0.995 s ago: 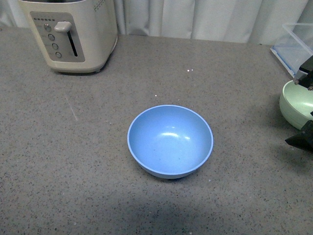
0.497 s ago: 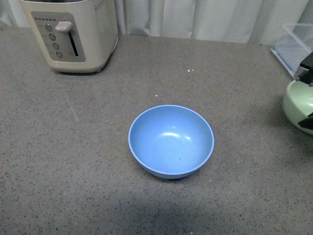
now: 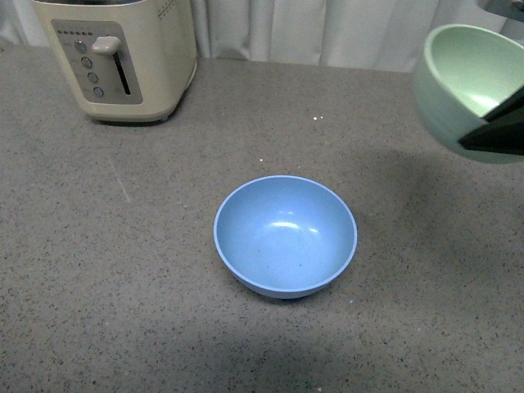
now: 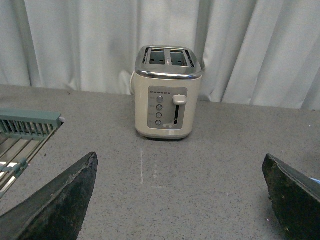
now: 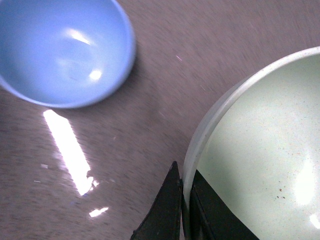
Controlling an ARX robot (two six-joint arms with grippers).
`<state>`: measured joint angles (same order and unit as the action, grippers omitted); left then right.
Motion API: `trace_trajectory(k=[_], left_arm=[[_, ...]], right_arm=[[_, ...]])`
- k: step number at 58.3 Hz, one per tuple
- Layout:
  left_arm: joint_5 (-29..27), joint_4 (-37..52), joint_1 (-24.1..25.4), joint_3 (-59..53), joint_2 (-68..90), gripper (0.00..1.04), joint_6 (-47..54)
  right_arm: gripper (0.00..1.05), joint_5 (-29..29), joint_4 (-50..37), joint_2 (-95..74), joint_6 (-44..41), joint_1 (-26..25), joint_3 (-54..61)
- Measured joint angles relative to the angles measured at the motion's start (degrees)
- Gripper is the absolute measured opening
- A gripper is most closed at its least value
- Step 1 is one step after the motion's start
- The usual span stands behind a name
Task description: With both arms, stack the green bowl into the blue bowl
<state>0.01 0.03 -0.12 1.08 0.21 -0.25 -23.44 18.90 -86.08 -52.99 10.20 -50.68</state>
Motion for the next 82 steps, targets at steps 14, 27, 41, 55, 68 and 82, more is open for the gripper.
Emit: trace_trajectory(k=[14,27,41,55,68,82], left_arm=[[-0.04,0.0,0.0,0.0,0.0,0.98,0.0],[-0.02,0.0,0.0,0.0,0.0,0.98,-0.02],[0.0,0.0,0.0,0.0,0.0,0.98,0.0],[0.0,0.0,0.0,0.0,0.0,0.98,0.0],[0.0,0.0,0.0,0.0,0.0,0.98,0.0],[0.0,0.0,0.0,0.0,0.0,0.98,0.0]], right_arm=[[0.02,1.07,-0.96,1.62,-1.14,14.99,4.79],[0.02,3.52,-3.26,-4.48,-1.66,20.55,3.08],[0.02,5.33,-4.55,-8.41,-3.17,22.25,1.51],[0.02,5.75,-5.42,-9.99,-3.5,22.71,1.51],[0.32,6.86,-5.44,-9.73,-3.61,22.36,1.55],[0.75,5.79,-7.58,-4.02,4.04,18.88,2.21]])
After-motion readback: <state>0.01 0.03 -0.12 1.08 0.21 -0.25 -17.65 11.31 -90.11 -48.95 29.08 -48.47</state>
